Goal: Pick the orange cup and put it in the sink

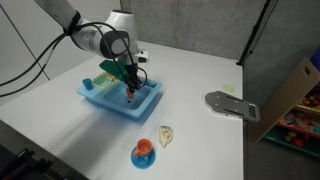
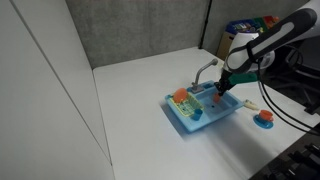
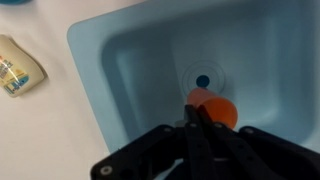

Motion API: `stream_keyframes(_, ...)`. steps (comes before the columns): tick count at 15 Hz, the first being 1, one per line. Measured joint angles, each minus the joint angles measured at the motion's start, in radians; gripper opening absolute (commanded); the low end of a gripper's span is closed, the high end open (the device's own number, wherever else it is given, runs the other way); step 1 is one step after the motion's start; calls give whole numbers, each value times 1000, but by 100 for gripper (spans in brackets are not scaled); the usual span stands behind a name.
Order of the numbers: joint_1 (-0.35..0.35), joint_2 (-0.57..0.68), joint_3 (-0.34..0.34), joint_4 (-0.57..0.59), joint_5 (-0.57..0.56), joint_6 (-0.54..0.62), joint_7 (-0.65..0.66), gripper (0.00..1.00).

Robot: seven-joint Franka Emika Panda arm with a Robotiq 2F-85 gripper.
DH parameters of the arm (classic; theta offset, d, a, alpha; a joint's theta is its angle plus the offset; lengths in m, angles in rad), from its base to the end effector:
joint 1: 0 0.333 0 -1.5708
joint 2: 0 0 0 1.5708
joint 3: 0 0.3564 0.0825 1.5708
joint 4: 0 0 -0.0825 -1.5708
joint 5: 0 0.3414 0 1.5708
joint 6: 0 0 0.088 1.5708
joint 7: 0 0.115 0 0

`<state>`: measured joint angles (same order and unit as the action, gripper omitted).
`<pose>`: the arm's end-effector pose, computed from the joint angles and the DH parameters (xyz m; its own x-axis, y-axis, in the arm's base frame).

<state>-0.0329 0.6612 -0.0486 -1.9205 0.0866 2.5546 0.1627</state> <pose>0.6182 -0.0489 0.2013 0.9529 -0.3020 -0.0283 -0.3024 -0.9531 -0.0118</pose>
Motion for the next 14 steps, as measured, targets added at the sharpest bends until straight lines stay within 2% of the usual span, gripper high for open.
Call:
stream_keyframes(7,-3,58,5,40,2,0,-7,3)
stream_keyframes(8,-3,63,6,43,2,0,-7,6)
stream_keyframes(9,-3,67,6,46,2,0,-7,31)
stream_keyframes(10,-4,70,7,49,2,0,-8,31)
stream_keyframes(11,-4,72,7,50,2,0,-8,36)
stream_keyframes(14,-7,73,8,54,2,0,-8,60)
